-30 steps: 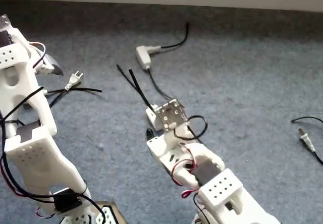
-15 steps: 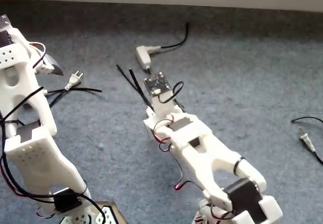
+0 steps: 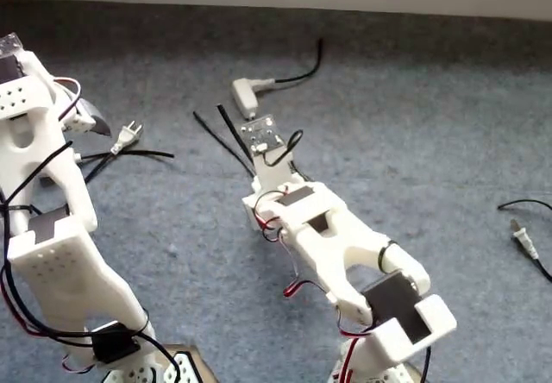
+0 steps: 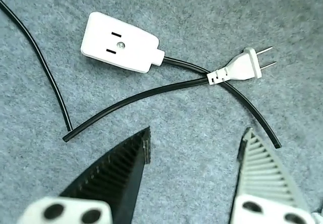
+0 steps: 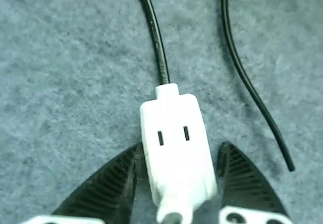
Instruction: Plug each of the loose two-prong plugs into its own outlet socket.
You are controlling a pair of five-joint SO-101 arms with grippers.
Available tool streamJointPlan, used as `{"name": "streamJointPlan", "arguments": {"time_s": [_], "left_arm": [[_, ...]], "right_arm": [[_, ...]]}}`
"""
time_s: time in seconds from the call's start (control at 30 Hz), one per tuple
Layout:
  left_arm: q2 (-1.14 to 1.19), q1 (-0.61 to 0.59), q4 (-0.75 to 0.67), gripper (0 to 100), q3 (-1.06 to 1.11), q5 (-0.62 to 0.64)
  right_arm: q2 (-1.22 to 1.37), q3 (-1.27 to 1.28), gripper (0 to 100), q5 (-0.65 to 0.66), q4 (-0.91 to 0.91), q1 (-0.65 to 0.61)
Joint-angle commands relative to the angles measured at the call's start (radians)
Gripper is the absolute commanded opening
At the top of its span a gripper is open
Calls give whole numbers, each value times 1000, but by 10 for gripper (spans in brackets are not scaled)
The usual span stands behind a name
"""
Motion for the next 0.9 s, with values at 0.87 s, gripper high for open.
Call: {"name": "streamJointPlan", "arguments": {"time_s": [0.87], "left_arm": [[-38, 18, -71, 287, 74, 3]], "right_arm": [[-107, -305, 18, 3, -13, 378]]}}
